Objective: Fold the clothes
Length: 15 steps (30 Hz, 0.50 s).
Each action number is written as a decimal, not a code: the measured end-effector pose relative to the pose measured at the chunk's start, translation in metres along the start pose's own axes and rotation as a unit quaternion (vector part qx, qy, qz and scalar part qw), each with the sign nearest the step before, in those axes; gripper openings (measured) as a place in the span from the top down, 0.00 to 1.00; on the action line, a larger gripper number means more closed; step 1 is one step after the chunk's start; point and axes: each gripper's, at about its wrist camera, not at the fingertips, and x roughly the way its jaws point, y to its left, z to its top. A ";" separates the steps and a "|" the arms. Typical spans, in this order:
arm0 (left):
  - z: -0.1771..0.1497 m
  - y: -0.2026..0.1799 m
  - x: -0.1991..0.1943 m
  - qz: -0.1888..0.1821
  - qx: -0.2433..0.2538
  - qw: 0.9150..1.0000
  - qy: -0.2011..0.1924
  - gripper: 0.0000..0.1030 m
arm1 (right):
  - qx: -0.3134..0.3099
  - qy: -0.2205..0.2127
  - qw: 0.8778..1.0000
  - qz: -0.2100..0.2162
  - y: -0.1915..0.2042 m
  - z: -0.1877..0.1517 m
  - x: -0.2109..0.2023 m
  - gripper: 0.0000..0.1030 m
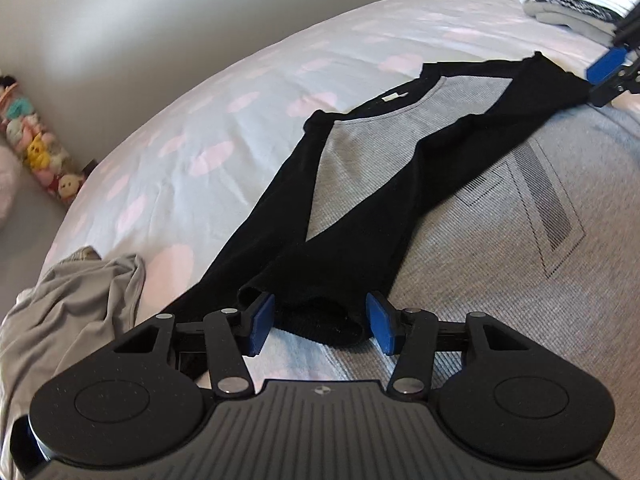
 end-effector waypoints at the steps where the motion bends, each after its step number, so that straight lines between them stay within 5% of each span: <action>1: 0.001 0.000 0.001 -0.002 0.003 1.000 -0.001 0.62 | -0.016 0.002 1.000 0.000 0.003 0.001 0.006 0.60; 4: 0.004 0.002 0.003 0.004 0.015 1.000 0.006 0.86 | -0.041 0.013 0.999 -0.007 0.004 0.004 0.021 0.63; 6: 0.007 0.007 0.002 0.001 0.014 1.000 0.011 0.92 | -0.029 0.020 0.999 -0.006 -0.004 0.004 0.024 0.76; 7: 0.008 0.010 0.001 -0.001 0.010 1.000 0.011 0.96 | -0.020 0.021 1.000 -0.005 -0.009 0.004 0.023 0.90; 15: 0.033 0.045 -0.012 0.004 -0.040 0.999 -0.001 0.98 | 0.066 -0.028 0.997 -0.010 -0.047 0.014 -0.015 0.99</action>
